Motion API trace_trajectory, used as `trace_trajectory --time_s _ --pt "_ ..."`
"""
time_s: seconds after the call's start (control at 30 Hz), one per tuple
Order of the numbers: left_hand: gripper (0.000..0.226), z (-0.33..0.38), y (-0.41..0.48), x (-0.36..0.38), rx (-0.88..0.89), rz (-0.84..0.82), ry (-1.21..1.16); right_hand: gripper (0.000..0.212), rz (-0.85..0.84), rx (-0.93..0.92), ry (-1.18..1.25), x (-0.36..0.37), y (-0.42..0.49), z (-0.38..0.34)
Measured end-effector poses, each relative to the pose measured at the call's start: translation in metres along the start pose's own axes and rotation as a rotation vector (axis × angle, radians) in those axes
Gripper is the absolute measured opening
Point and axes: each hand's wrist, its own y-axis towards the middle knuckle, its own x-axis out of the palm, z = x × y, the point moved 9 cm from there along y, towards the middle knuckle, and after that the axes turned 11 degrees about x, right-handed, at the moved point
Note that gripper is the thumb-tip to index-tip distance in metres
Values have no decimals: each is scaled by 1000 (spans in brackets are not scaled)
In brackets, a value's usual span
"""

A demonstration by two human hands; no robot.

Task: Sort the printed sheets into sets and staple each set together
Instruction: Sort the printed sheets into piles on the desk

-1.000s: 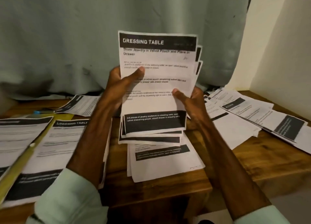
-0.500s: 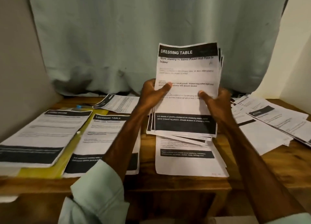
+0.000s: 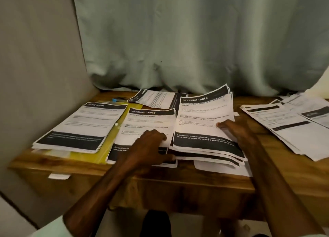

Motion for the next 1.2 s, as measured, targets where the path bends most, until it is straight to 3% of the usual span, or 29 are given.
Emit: trace_trajectory --time_s 0.1,0.27,0.43,0.73,1.03,1.1,1.2 --pt "104 2 -2 3 36 -96 53 44 0 -5 31 -1 -7 -3" --pt "117 11 1 11 139 -99 228 42 12 -61 20 -13 -25 -13" --pt "77 19 -2 2 123 24 204 43 -13 -68 26 -12 -38 -9" --pt "40 18 -3 -20 -34 225 108 40 -12 -44 54 -34 -59 -7" --pt "53 -12 -47 -86 -342 609 -165 49 -98 71 -16 -6 -48 6" --pt "47 -7 -57 -102 -341 673 -141 45 -126 71 -55 17 -48 1" --pt "32 16 -60 -102 -222 673 -149 23 -194 50 -102 60 -49 -4"
